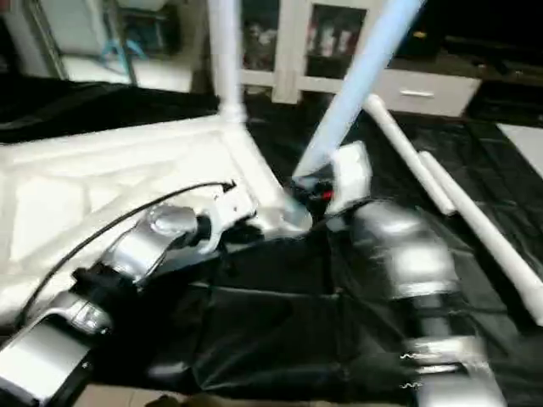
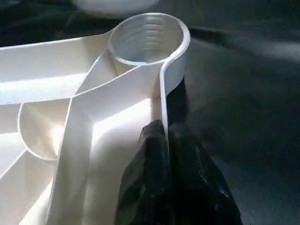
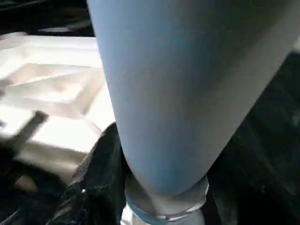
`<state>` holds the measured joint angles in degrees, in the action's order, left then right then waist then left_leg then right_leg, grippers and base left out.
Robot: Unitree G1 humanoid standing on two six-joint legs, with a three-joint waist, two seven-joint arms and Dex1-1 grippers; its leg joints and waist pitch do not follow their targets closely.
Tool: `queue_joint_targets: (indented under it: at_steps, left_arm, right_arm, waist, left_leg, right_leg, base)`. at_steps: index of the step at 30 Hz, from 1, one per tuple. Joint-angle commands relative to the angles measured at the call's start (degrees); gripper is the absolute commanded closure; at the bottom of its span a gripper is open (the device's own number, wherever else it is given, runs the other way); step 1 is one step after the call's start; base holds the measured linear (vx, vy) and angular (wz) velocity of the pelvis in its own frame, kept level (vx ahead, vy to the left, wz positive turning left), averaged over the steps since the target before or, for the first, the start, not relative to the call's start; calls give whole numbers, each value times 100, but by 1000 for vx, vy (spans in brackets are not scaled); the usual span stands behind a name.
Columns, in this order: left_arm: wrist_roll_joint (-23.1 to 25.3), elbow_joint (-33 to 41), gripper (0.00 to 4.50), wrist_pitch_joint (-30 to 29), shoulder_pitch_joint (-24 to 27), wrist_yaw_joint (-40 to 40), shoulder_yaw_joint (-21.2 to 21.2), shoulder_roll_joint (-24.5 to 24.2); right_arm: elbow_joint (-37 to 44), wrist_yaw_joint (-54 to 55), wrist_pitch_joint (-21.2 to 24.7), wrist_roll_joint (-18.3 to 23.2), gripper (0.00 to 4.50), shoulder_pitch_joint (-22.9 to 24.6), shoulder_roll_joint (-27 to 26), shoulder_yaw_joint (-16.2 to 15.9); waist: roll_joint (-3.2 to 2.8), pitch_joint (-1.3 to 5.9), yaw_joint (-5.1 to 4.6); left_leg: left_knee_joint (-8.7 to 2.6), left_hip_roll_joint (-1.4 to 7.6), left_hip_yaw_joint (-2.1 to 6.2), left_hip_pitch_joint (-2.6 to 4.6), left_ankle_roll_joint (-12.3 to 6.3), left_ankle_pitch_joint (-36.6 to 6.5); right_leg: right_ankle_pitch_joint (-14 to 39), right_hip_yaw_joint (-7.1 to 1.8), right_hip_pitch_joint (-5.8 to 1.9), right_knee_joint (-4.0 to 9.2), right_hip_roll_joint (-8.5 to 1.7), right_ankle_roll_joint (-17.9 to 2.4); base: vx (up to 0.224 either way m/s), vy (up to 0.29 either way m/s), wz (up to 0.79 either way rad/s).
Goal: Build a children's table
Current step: Insert table leg to table base
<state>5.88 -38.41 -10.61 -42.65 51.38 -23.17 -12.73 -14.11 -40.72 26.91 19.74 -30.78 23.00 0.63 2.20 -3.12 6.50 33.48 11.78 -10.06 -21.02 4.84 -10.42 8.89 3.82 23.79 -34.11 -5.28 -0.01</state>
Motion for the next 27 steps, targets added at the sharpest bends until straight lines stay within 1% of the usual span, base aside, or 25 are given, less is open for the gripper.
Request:
queue_joint_targets:
  at_steps: [1,2,3,4,5,6,7,8,9,10,12,13,15,16,17,18,19,20,21,24,25,26,27]
  left_arm:
    - [159,68,450,40,61,146,-181,-17]
    - [158,102,450,31,71,185,-177,-35]
    - [150,160,450,17,87,246,-186,-63]
    - [150,160,450,17,87,246,-186,-63]
    - [135,279,450,6,116,348,-210,-108]
    - [135,279,450,6,116,348,-210,-108]
    - [135,279,450,6,116,348,-210,-108]
    - [116,345,450,7,141,397,-223,-129]
    - [104,389,450,7,159,430,-232,-143]
    - [96,426,450,4,183,456,-240,-153]
    - [95,489,450,10,233,535,-268,-164]
    - [93,520,450,10,255,575,-285,-169]
    - [89,604,450,-9,304,655,-321,-175]
    - [99,632,450,-20,318,662,-318,-173]
    - [102,644,450,-28,324,665,-319,-172]
    - [108,683,450,-47,340,693,-327,-179]
    - [108,713,450,-53,354,712,-331,-189]
    - [101,760,450,-70,377,730,-335,-192]
    - [101,760,450,-70,377,730,-335,-192]
    - [105,828,450,-88,418,742,-341,-203]
    - [113,851,450,-94,433,747,-343,-205]
    - [122,869,450,-87,448,745,-348,-203]
    - [127,898,450,-97,466,750,-351,-204]
  right_arm:
    - [145,-486,162,214,251,27,124,34]
    - [176,-637,241,281,251,38,202,74]
    - [174,-846,341,331,251,50,336,64]
    - [174,-846,341,331,251,50,336,64]
    - [66,-1107,383,327,251,31,513,32]
    - [66,-1107,383,327,251,31,513,32]
    - [66,-1107,383,327,251,31,513,32]
    - [-6,-1161,381,344,251,-7,574,30]
    - [-54,-1193,383,359,251,-34,611,32]
    - [-104,-1184,438,424,251,-84,611,82]
    - [-136,-1266,532,522,251,-128,637,140]
    - [-140,-1317,556,545,251,-134,652,148]
    - [-196,-1489,671,662,251,-112,705,220]
    - [-250,-1541,750,720,251,-114,705,271]
    - [-270,-1586,780,747,251,-102,710,283]
    - [-331,-1683,807,762,251,-56,722,275]
    - [-374,-1725,787,712,251,-18,735,218]
    - [-435,-1730,684,588,251,52,734,117]
    - [-435,-1730,684,588,251,52,734,117]
    - [-548,-1626,504,405,251,112,694,-53]
    - [-568,-1597,455,338,251,129,682,-92]
    - [-540,-1593,434,273,251,176,670,-166]
    - [-491,-1608,429,225,251,233,656,-239]
  waist:
    - [-6,386,7]
    - [-6,386,7]
    - [43,386,0]
    - [26,389,20]
    - [75,390,16]
    - [62,400,27]
    - [49,403,27]
    - [49,403,27]
    - [67,414,27]
    - [84,415,22]
    - [75,422,27]
    - [97,425,34]
    - [114,420,41]
    - [104,417,49]
    - [129,413,57]
    - [133,414,66]
    - [122,408,78]
    - [139,409,78]
    - [130,407,83]
    - [147,416,90]
    - [150,418,87]
    - [169,419,91]
    - [164,421,97]
  left_leg:
    - [-400,125,-12,75,-174,-1206]
    - [-400,125,-12,75,-174,-1206]
    - [-404,131,-7,74,-125,-1304]
    - [-404,139,2,77,-105,-1296]
    - [-395,138,-10,76,-112,-1244]
    - [-391,140,-1,69,-114,-1184]
    - [-382,136,-6,61,-131,-1021]
    - [-382,136,-6,61,-131,-1021]
    - [-371,136,-10,55,-169,-903]
    - [-362,129,-18,58,-189,-868]
    - [-352,124,-22,54,-231,-764]
    - [-346,126,-26,56,-266,-738]
    - [-343,134,-31,58,-315,-708]
    - [-345,138,-29,60,-313,-710]
    - [-342,135,-36,55,-316,-730]
    - [-344,137,-34,58,-309,-752]
    - [-346,143,-33,61,-289,-788]
    - [-345,138,-36,61,-261,-821]
    - [-352,139,-31,64,-227,-841]
    - [-349,137,-28,59,-181,-793]
    - [-346,134,-32,56,-180,-776]
    - [-342,129,-34,52,-197,-726]
    - [-339,130,-31,49,-213,-688]
  right_leg:
    - [942,-216,-355,324,-295,-1271]
    - [942,-216,-355,324,-295,-1271]
    - [1225,-212,-350,355,-300,-1214]
    - [1278,-212,-349,349,-314,-1205]
    - [1285,-213,-332,352,-308,-1192]
    - [1256,-212,-341,335,-316,-1201]
    - [1072,-212,-332,315,-302,-1228]
    - [1072,-212,-332,315,-302,-1228]
    - [928,-208,-335,293,-306,-1265]
    - [890,-208,-332,290,-298,-1280]
    - [799,-208,-333,273,-299,-1323]
    - [782,-206,-335,265,-300,-1342]
    - [803,-206,-331,271,-299,-1346]
    - [815,-206,-330,268,-304,-1351]
    - [868,-206,-325,279,-303,-1340]
    - [918,-205,-328,278,-308,-1332]
    - [1003,-205,-319,287,-314,-1314]
    - [1094,-204,-315,298,-313,-1271]
    - [1145,-203,-311,305,-315,-1250]
    - [1107,-199,-313,292,-312,-1215]
    - [1089,-202,-314,291,-309,-1211]
    - [1042,-202,-320,286,-305,-1204]
    - [1012,-203,-321,277,-309,-1205]
  base:
    - [0,0,0]
    - [0,0,0]
    - [0,0,0]
    - [0,0,0]
    - [0,0,0]
    - [0,0,0]
    - [0,0,0]
    - [0,0,0]
    - [0,0,0]
    - [0,0,0]
    - [0,0,0]
    - [0,0,0]
    - [0,0,0]
    - [0,0,0]
    - [0,0,0]
    - [0,0,0]
    - [0,0,0]
    - [0,0,0]
    - [0,0,0]
    - [0,0,0]
    - [0,0,0]
    - [0,0,0]
    - [0,0,0]
